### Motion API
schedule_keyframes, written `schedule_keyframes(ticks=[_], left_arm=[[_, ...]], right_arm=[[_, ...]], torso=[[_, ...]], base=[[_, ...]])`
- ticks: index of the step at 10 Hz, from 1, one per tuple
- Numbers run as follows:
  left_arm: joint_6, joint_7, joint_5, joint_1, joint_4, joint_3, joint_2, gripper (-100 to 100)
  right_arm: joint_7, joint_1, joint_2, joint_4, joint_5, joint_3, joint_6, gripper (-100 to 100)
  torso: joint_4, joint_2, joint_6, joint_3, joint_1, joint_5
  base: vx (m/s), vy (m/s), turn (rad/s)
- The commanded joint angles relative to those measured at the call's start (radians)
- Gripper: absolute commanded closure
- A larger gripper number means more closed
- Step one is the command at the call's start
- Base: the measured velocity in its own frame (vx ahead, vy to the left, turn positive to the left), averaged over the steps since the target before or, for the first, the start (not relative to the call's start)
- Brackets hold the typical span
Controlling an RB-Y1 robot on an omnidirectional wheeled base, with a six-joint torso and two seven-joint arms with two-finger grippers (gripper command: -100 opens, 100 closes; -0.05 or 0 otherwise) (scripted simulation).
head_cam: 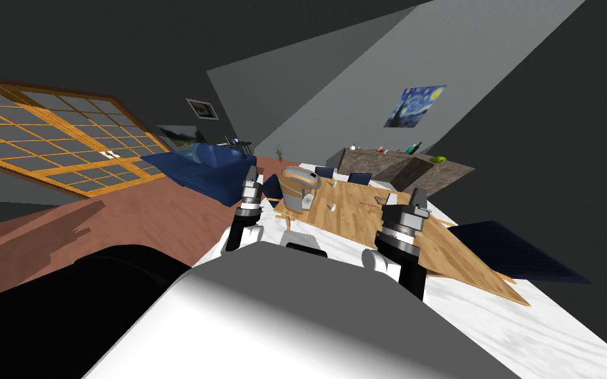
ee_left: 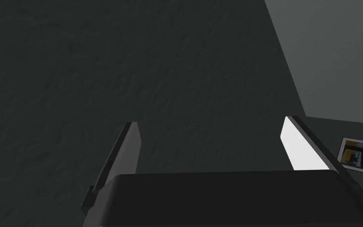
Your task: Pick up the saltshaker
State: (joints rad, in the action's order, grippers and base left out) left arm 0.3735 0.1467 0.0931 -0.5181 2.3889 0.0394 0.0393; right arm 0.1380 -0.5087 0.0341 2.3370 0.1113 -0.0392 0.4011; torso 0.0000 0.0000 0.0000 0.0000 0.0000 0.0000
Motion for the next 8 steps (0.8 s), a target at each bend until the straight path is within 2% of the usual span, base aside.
schedule_keyframes(ticks=[1, 4, 8], left_arm=[[0.0, 0.0, 0.0, 0.0, 0.0, 0.0, 0.0, 0], [0.0, 0.0, 0.0, 0.0, 0.0, 0.0, 0.0, 0], [0.0, 0.0, 0.0, 0.0, 0.0, 0.0, 0.0, 0]], right_arm=[[-0.001, 0.006, -0.034, -0.014, -0.01, -0.003, -0.004, -100], [-0.003, 0.031, -0.11, -0.069, -0.051, -0.017, -0.018, -100], [-0.006, 0.093, -0.183, -0.192, -0.147, -0.044, -0.053, -100]], torso=[[0.0, 0.0, 0.0, 0.0, 0.0, 0.0], [0.0, 0.0, 0.0, 0.0, 0.0, 0.0], [0.0, -0.001, 0.0, -0.001, 0.001, 0.0]], base=[[0.001, 0.004, 0.022], [0.004, 0.009, 0.034], [0.007, 0.02, 0.062]])
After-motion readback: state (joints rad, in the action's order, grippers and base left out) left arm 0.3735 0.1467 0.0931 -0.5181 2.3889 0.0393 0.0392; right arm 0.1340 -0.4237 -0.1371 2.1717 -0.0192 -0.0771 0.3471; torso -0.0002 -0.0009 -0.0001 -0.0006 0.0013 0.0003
